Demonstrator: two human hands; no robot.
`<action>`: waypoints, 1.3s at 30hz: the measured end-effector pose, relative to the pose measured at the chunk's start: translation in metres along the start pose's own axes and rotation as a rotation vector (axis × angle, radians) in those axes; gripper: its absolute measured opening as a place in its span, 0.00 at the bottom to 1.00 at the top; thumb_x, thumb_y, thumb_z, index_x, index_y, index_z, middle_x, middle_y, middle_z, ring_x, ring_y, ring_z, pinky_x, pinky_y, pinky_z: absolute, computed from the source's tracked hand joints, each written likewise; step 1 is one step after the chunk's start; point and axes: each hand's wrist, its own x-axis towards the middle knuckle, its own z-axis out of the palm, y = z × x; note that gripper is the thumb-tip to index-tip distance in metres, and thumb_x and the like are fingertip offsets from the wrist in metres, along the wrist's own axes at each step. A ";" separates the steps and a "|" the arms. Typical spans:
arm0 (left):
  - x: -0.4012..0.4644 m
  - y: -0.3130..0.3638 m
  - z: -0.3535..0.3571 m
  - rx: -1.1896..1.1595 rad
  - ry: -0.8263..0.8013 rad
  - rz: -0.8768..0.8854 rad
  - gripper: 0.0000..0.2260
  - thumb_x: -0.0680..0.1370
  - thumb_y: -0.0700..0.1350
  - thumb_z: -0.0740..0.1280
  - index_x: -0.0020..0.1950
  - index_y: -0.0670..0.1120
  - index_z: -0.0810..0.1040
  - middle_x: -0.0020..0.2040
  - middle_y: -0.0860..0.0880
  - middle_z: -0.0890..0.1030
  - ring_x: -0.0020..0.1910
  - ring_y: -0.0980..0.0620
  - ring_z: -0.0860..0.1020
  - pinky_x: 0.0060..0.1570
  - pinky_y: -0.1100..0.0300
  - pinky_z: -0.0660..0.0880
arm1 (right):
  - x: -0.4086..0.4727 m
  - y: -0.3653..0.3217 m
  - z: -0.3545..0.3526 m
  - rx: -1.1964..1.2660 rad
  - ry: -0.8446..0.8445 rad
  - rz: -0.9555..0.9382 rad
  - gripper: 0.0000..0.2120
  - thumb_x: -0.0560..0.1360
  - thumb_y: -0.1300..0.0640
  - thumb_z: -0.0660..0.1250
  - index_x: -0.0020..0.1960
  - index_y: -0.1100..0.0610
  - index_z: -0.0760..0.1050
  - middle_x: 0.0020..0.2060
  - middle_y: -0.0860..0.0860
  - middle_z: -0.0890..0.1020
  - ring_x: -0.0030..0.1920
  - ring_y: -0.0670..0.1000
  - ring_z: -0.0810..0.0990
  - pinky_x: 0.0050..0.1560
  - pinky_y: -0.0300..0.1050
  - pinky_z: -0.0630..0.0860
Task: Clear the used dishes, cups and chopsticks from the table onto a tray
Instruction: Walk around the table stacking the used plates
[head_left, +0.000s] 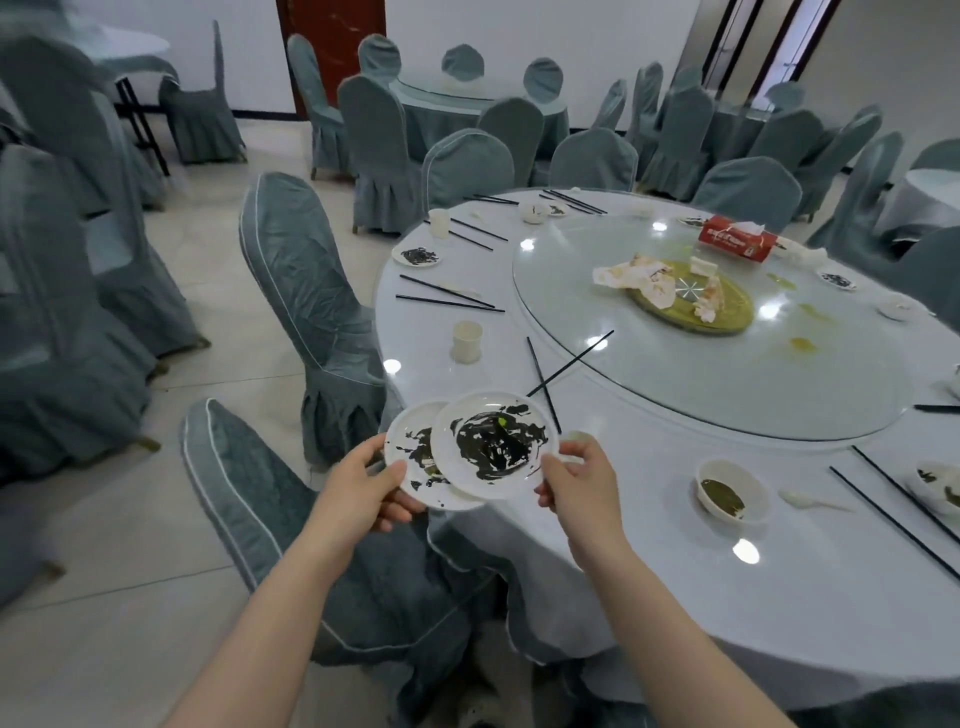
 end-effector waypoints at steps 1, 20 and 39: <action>-0.004 0.000 -0.007 -0.009 0.003 0.008 0.14 0.81 0.41 0.62 0.65 0.56 0.71 0.34 0.41 0.84 0.24 0.55 0.76 0.22 0.64 0.70 | -0.004 0.001 0.010 -0.058 -0.027 -0.006 0.07 0.75 0.56 0.62 0.54 0.51 0.69 0.27 0.51 0.81 0.25 0.46 0.76 0.32 0.42 0.72; -0.063 -0.004 -0.159 -0.078 0.305 0.037 0.17 0.81 0.44 0.61 0.70 0.52 0.67 0.32 0.41 0.83 0.22 0.52 0.77 0.20 0.66 0.69 | -0.069 -0.033 0.194 -0.120 -0.514 -0.104 0.17 0.73 0.62 0.61 0.60 0.49 0.72 0.39 0.49 0.84 0.30 0.45 0.80 0.29 0.39 0.75; 0.118 0.077 -0.356 0.022 0.400 0.082 0.17 0.78 0.37 0.60 0.65 0.51 0.69 0.29 0.43 0.83 0.21 0.54 0.73 0.20 0.66 0.66 | 0.052 -0.121 0.432 0.031 -0.449 -0.155 0.10 0.77 0.57 0.64 0.58 0.53 0.77 0.42 0.47 0.85 0.40 0.46 0.83 0.38 0.37 0.78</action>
